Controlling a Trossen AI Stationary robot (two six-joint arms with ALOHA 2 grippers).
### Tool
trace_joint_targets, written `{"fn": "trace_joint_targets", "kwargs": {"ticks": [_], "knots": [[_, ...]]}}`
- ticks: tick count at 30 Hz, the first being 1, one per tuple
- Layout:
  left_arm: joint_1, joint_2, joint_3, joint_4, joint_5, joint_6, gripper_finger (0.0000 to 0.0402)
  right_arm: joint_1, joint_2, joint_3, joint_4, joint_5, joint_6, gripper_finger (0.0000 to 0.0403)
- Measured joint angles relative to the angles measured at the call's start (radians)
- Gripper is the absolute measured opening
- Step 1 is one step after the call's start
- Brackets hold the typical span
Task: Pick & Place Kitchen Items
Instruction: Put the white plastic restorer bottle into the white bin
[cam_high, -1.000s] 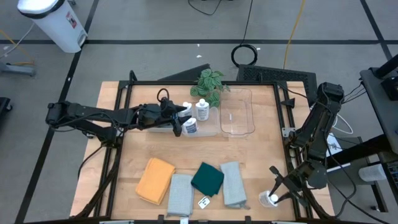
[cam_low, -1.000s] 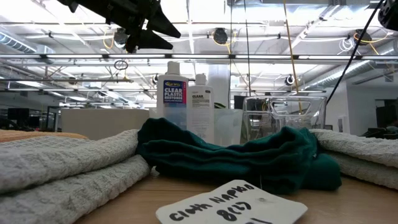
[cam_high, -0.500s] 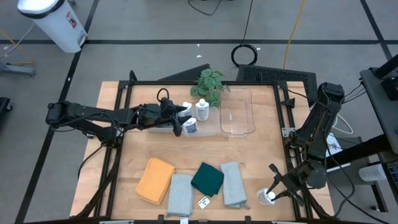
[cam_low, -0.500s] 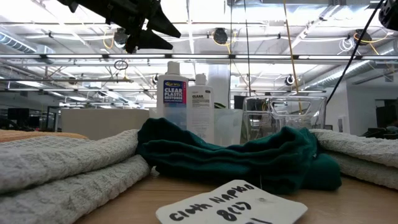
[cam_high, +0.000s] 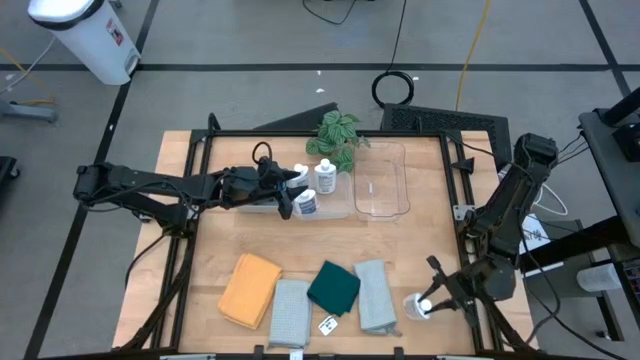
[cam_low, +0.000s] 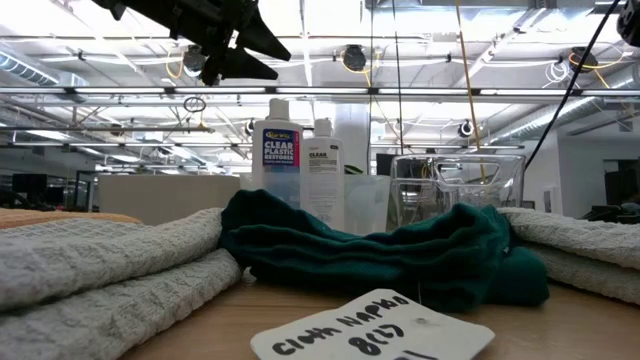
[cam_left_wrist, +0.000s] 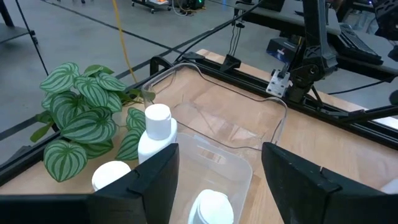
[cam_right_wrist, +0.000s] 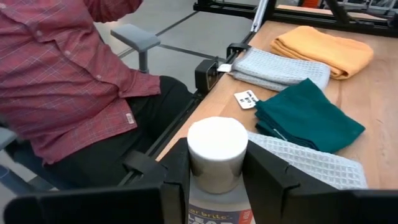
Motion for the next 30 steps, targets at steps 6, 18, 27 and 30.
{"fn": "trace_joint_targets", "kwargs": {"ticks": [6,18,27,30], "knots": [[0.0,0.0,0.0,0.0,0.0,0.002,0.0235,-0.03,-0.018,-0.001,0.001,0.0,-0.016,0.009],[0.0,0.0,0.0,0.0,0.0,0.002,0.0235,-0.07,-0.057,-0.001,0.004,0.053,-0.061,0.0089],[0.0,0.0,0.0,0.0,0.0,0.002,0.0234,-0.178,-0.057,-0.001,0.004,0.049,-0.08,0.0089],[0.0,0.0,0.0,0.0,0.0,0.004,0.0234,-0.22,-0.057,-0.001,0.004,0.047,-0.094,0.0089]]}}
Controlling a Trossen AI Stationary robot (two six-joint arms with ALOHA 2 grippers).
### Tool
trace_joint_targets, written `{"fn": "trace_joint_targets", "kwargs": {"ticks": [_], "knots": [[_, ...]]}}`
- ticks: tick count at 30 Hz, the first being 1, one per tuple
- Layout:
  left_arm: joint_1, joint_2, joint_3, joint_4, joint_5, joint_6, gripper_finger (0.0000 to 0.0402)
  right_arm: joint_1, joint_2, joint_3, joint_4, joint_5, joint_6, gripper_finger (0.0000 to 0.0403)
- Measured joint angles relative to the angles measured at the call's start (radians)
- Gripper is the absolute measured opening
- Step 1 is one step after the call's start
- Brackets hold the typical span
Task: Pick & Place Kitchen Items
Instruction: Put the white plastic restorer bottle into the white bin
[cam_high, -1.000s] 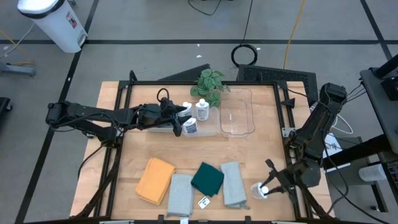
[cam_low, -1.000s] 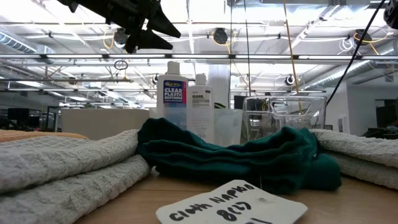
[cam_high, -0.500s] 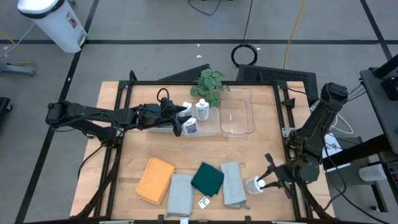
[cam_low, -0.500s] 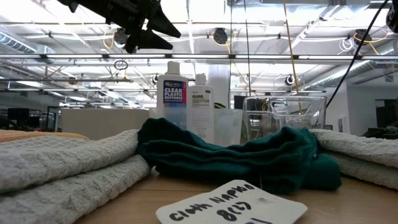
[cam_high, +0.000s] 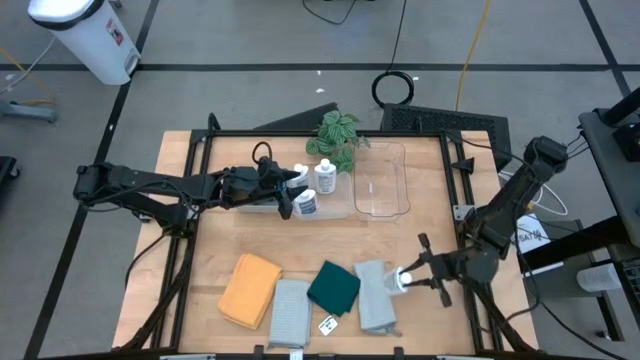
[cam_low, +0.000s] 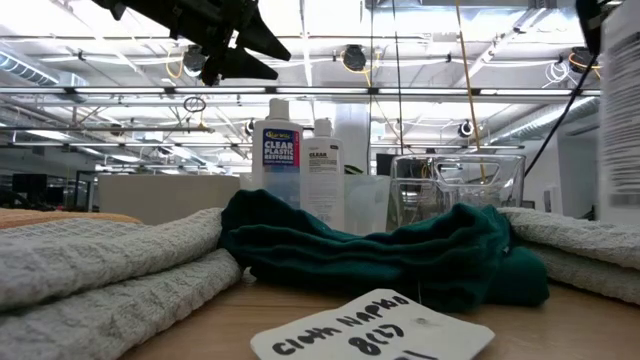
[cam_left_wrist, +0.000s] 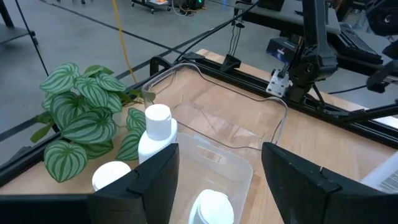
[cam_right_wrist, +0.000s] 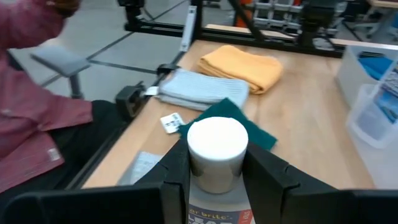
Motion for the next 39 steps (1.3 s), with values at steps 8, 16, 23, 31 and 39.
{"fn": "trace_joint_targets", "kwargs": {"ticks": [8,16,23,31,39], "knots": [[0.0,0.0,0.0,0.0,0.0,0.012,0.0234,-0.114,0.0,0.0,0.026,-0.002,-0.014,0.0089],[0.0,0.0,0.0,0.0,0.0,0.028,0.0235,-0.235,0.003,0.0,0.048,-0.005,-0.034,0.0089],[0.0,0.0,0.0,0.0,0.0,0.028,0.0234,-0.345,0.071,0.0,0.073,-0.007,-0.053,0.0089],[0.0,0.011,0.0,0.001,0.001,0.028,0.0235,-0.467,0.201,0.003,0.22,-0.14,-0.112,0.0089],[0.0,0.058,0.0,0.005,0.001,0.028,0.0235,-0.529,0.272,0.004,0.332,-0.165,-0.149,0.0089]]}}
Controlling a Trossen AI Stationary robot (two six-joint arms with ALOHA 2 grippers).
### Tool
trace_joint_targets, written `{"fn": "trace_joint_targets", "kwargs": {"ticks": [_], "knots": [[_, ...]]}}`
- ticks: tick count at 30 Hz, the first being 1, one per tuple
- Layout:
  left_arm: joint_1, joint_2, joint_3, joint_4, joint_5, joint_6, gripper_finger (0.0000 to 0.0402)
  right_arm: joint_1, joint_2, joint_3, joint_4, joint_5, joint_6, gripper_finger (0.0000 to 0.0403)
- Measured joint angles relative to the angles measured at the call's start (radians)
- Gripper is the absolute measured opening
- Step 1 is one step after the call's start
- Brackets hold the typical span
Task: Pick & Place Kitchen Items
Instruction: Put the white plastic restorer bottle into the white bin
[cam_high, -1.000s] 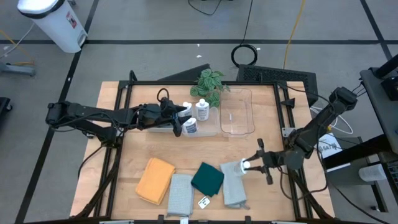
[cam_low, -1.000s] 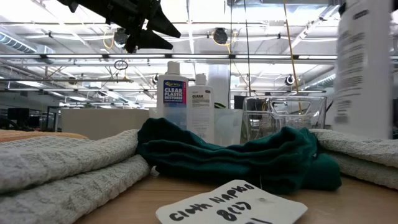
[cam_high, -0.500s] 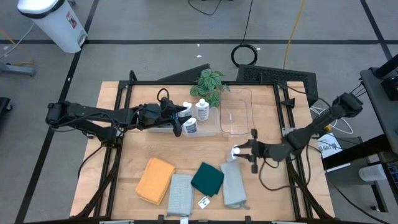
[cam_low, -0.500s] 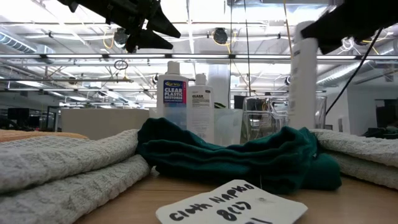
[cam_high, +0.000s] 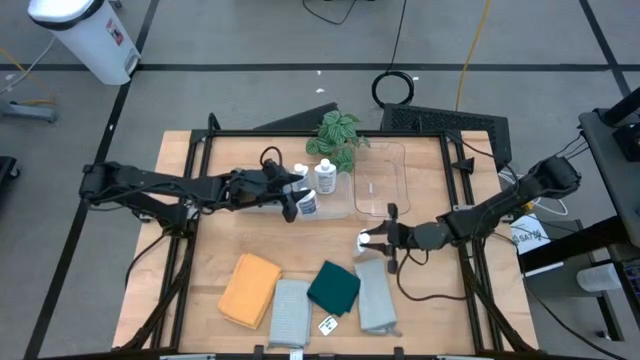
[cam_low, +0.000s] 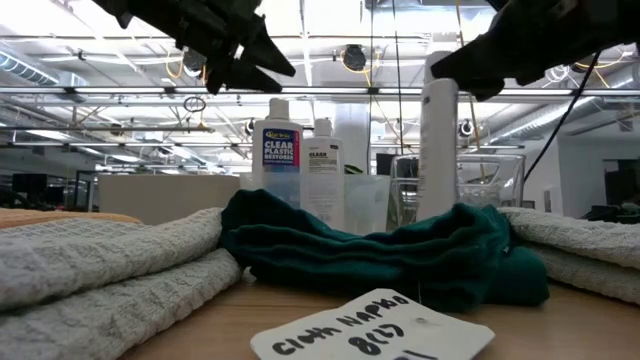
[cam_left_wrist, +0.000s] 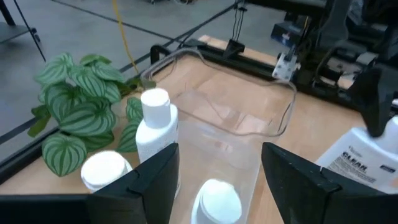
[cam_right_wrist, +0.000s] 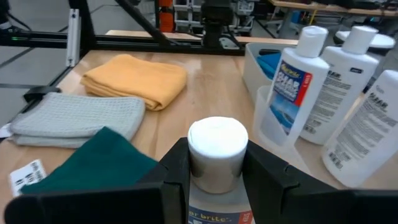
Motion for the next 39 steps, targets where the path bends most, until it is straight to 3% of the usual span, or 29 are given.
{"fn": "trace_joint_targets", "kwargs": {"ticks": [16,26,39], "knots": [[0.0,0.019,0.0,-0.003,0.0,0.014,0.0234,-0.028,0.032,-0.003,0.116,0.0,-0.058,0.0083],[0.0,0.019,0.0,-0.002,0.001,0.021,0.0235,-0.038,0.021,0.103,0.113,-0.029,-0.165,0.0085],[0.0,0.019,0.0,-0.004,0.001,0.024,0.0235,-0.257,0.021,0.196,0.113,-0.162,-0.199,0.0086]]}}
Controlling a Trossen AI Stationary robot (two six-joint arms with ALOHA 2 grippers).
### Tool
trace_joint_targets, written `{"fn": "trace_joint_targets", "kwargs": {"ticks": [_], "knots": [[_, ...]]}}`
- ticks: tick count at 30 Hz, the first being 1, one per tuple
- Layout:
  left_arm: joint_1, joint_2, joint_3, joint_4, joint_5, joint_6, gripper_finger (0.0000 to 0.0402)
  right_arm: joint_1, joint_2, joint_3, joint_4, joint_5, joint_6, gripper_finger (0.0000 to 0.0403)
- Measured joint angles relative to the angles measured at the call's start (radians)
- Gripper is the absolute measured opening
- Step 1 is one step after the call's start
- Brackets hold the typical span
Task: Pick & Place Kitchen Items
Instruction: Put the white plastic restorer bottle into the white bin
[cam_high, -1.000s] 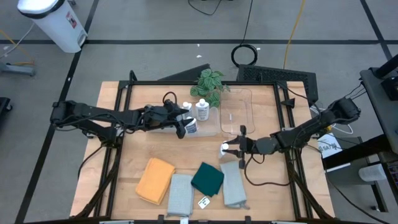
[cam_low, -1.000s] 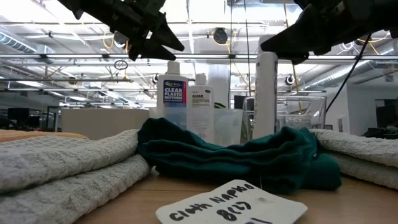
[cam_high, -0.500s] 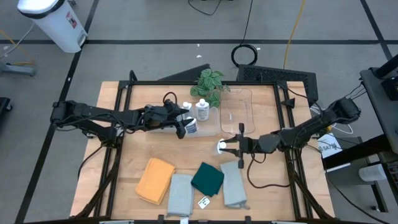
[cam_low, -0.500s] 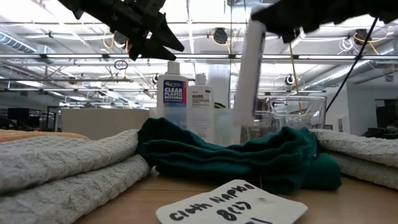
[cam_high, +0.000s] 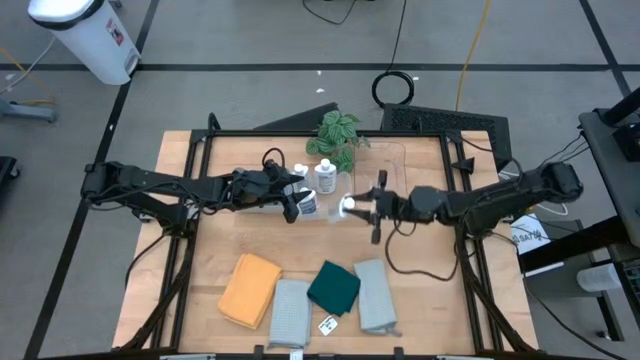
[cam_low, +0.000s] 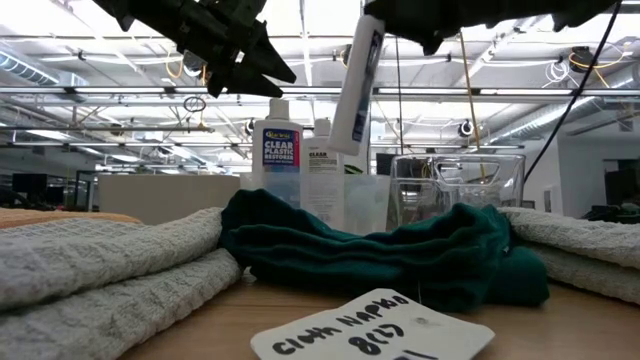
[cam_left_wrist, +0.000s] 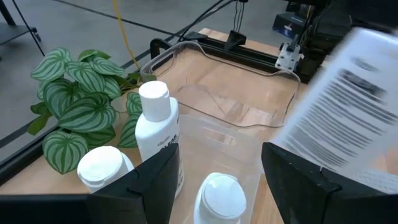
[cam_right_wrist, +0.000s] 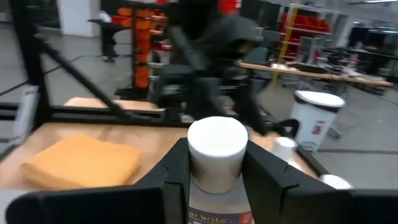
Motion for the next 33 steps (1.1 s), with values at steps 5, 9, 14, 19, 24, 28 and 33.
{"fn": "trace_joint_targets", "kwargs": {"ticks": [5,9,14,19,24,28,33], "knots": [[0.0,0.0,0.0,0.0,0.0,0.0,0.0235,-0.118,0.001,0.005,0.002,-0.077,0.033,0.0086],[0.0,0.0,0.0,0.001,0.0,0.0,0.0234,-0.203,0.023,0.005,-0.002,-0.152,0.084,0.0086],[0.0,-0.001,0.0,0.001,0.0,0.0,0.0234,-0.268,0.086,0.005,0.006,-0.206,0.125,0.0086],[0.0,-0.001,0.0,0.001,0.0,0.001,0.0235,-0.281,0.166,0.005,0.048,-0.207,0.118,0.0086],[0.0,-0.001,0.0,0.0,0.0,0.003,0.0234,-0.281,0.232,0.005,0.093,-0.208,0.118,0.0086],[0.0,-0.001,0.0,0.0,0.0,0.003,0.0234,-0.281,0.262,0.005,0.1,-0.204,0.115,0.0086],[0.0,-0.001,0.0,0.0,0.0,0.003,0.0235,-0.281,0.295,0.005,0.103,-0.204,0.115,0.0086]]}}
